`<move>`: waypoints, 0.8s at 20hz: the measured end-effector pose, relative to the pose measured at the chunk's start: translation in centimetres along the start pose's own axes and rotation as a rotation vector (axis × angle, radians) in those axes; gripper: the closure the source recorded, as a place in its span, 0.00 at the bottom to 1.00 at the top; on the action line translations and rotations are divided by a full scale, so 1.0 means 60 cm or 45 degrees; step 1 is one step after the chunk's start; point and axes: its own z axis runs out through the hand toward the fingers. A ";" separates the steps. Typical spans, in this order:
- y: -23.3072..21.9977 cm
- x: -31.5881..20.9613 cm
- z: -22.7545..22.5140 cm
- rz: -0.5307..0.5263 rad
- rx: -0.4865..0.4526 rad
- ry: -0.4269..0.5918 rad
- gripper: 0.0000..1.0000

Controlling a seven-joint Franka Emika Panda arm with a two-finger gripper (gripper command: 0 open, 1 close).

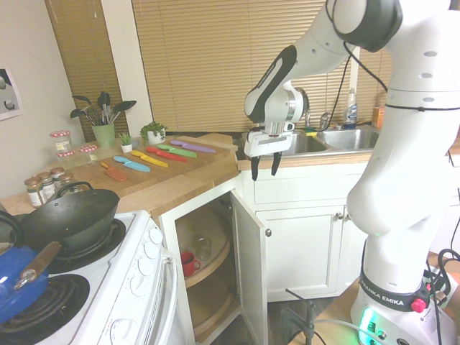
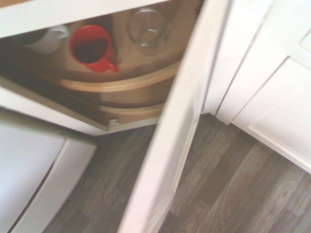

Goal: Close the cabinet

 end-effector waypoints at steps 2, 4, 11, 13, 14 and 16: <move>0.009 0.030 0.026 0.011 -0.002 -0.018 0.00; 0.016 0.050 0.052 0.008 0.000 -0.026 0.00; 0.013 0.083 0.156 0.007 -0.024 -0.074 0.00; 0.005 0.087 0.184 0.005 -0.031 -0.088 0.00; 0.001 0.088 0.196 0.003 -0.034 -0.096 0.00; -0.006 0.093 0.212 -0.002 -0.038 -0.104 0.00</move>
